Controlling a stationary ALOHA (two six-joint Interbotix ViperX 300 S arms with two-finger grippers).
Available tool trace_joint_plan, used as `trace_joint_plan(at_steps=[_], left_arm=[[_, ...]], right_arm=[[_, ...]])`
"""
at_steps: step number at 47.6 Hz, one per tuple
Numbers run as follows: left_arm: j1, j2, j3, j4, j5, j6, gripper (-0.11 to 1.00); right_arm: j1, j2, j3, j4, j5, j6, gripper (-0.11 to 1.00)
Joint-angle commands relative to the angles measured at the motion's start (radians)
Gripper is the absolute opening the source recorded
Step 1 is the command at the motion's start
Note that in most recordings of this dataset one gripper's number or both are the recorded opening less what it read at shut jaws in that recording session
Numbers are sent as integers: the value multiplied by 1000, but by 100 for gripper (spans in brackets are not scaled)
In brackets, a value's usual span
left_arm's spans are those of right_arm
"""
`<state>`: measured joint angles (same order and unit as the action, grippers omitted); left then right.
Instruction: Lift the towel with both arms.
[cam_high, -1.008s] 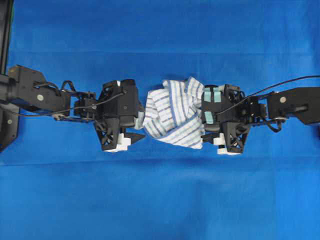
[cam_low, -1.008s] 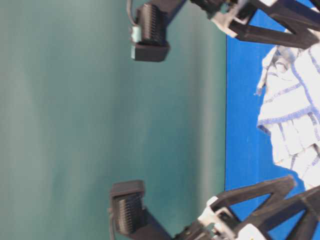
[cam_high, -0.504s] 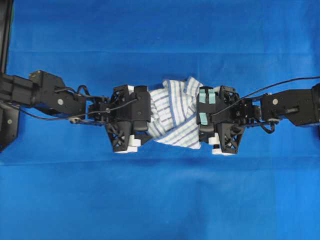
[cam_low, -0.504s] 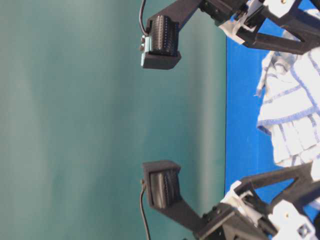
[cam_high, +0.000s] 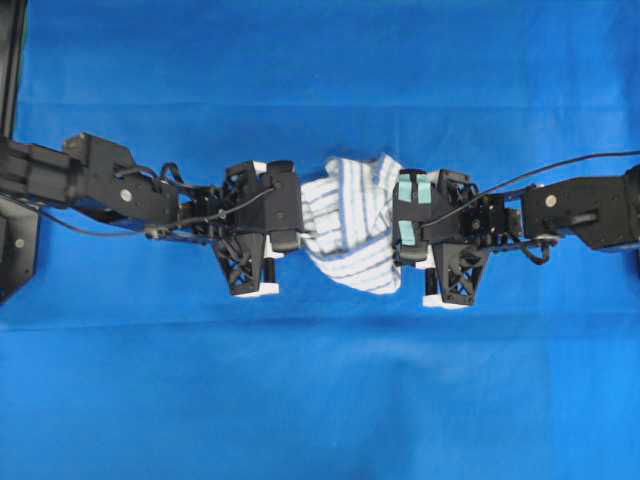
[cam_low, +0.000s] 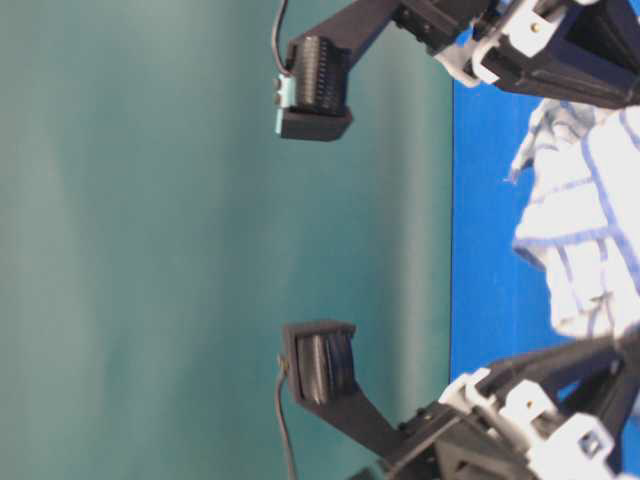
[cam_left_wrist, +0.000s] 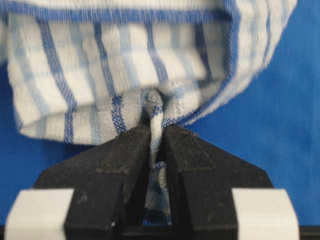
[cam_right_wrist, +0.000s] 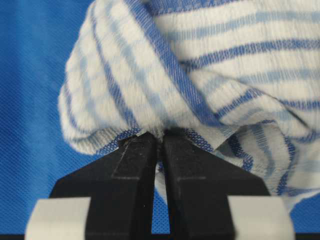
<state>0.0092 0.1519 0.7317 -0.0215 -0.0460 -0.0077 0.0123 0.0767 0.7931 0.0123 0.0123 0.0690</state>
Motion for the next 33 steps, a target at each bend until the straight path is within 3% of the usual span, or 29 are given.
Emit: trace_joint_plan(at_steps=[1, 11, 33], left_arm=[[-2, -89, -12, -6, 34, -3, 6], [2, -256, -48, -6, 144, -8, 6], [6, -543, -202, -6, 451, -63, 6]], right_arm=[[2, -55, -18, 3, 11, -2, 6], [-5, -184, -72, 0, 138, -3, 6], [-17, -414, -308, -40, 520, -5, 6]])
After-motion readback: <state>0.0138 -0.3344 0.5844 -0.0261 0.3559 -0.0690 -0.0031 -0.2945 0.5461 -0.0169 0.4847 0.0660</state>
